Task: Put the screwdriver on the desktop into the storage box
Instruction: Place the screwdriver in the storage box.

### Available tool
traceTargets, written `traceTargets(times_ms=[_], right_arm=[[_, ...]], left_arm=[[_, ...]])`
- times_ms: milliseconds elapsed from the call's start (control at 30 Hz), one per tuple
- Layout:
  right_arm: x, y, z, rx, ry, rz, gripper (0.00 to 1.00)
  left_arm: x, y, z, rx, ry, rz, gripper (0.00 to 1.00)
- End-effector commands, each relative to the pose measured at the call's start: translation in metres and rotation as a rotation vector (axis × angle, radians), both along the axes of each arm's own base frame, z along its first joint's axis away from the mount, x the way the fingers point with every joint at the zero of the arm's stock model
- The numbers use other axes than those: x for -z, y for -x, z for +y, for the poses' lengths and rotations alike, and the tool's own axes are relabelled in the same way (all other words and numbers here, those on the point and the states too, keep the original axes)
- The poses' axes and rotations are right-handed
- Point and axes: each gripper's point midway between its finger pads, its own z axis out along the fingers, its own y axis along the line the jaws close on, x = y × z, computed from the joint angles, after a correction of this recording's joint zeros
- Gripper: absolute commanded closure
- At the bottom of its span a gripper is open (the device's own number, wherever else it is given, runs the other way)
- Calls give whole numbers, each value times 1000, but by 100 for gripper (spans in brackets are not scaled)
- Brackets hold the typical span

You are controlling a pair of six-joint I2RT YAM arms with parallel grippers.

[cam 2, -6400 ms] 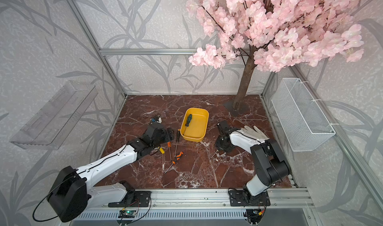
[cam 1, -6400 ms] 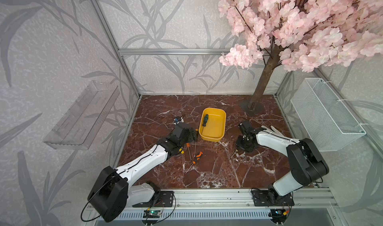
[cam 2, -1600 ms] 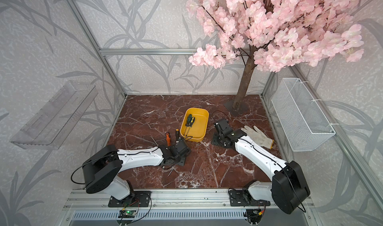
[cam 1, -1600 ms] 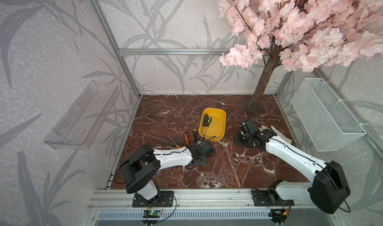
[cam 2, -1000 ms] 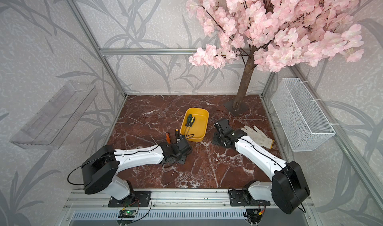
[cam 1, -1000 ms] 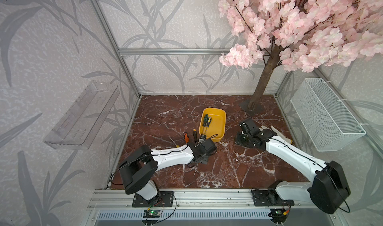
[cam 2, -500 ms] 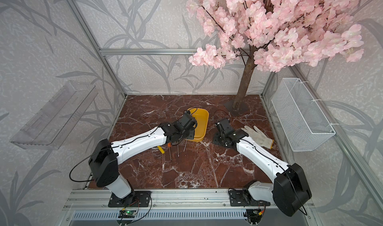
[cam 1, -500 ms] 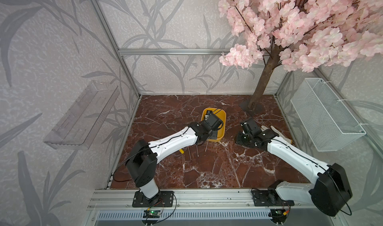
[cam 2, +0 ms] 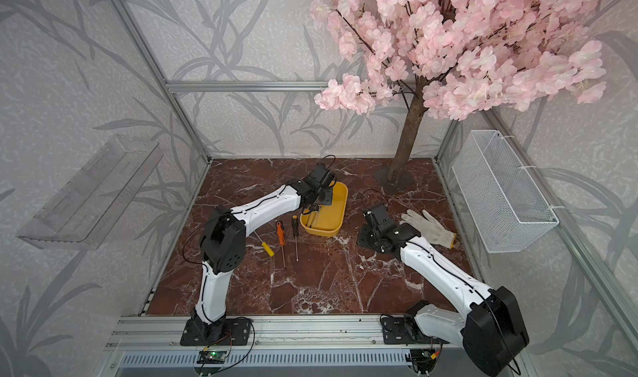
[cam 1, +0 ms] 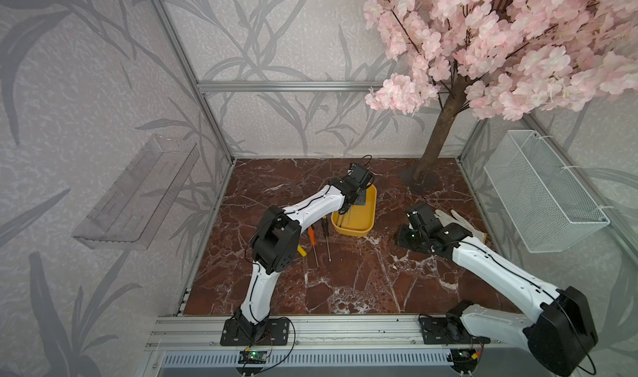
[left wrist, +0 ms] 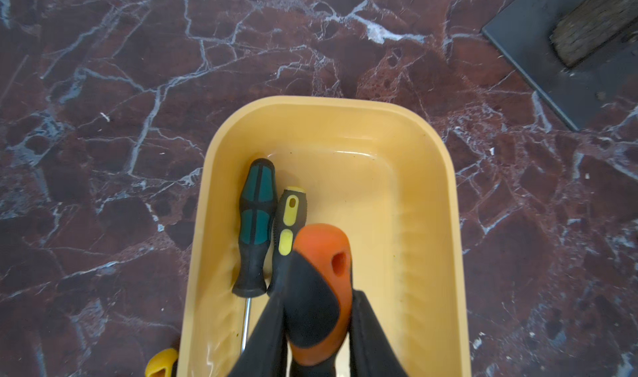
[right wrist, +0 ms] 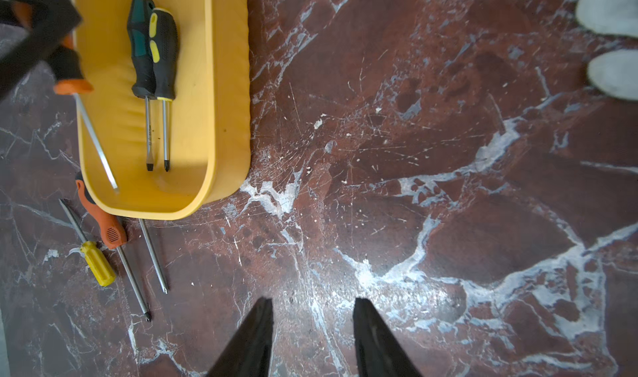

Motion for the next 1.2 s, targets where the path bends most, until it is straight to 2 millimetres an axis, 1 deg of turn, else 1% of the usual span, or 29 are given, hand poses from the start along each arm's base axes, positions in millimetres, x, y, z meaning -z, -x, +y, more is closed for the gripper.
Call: traceTargets(times_ms=[0,133,200,367,500,600,700,800,867,933,1000,1100,1167], right_arm=[[2,8,-8,21,12,11,57],[2,10,-11,29,16,9,58],[3,10,-11,28,17,11,58],[4,9,-11,31,21,12,58],[5,8,-10,27,20,16,58],[6,8,-10,27,22,20,58],[7,8,-9,27,20,21,58],[8,8,-8,29,18,26,58],[7,7,-8,27,16,24,58],[7,8,-9,29,20,23,58],[6,8,-10,30,23,19,58],[5,8,-10,28,25,16,58],[5,8,-10,26,26,17,57]], left_arm=[[0,-15,-6,15,-10,-18,81],[11,-22,-15,30,-14,-16,81],[17,-26,-16,31,-22,-17,81],[37,-24,-16,36,-44,14,79],[48,-22,-13,31,-62,26,77],[52,-21,-12,31,-68,33,74],[53,-19,-11,28,-66,35,68],[52,-19,-12,30,-61,35,59],[49,-18,-12,28,-58,31,53],[45,-19,-10,22,-56,25,49],[40,-18,-11,22,-55,21,49],[24,-18,-10,17,-38,-4,48],[12,-17,-9,16,-22,-22,45]])
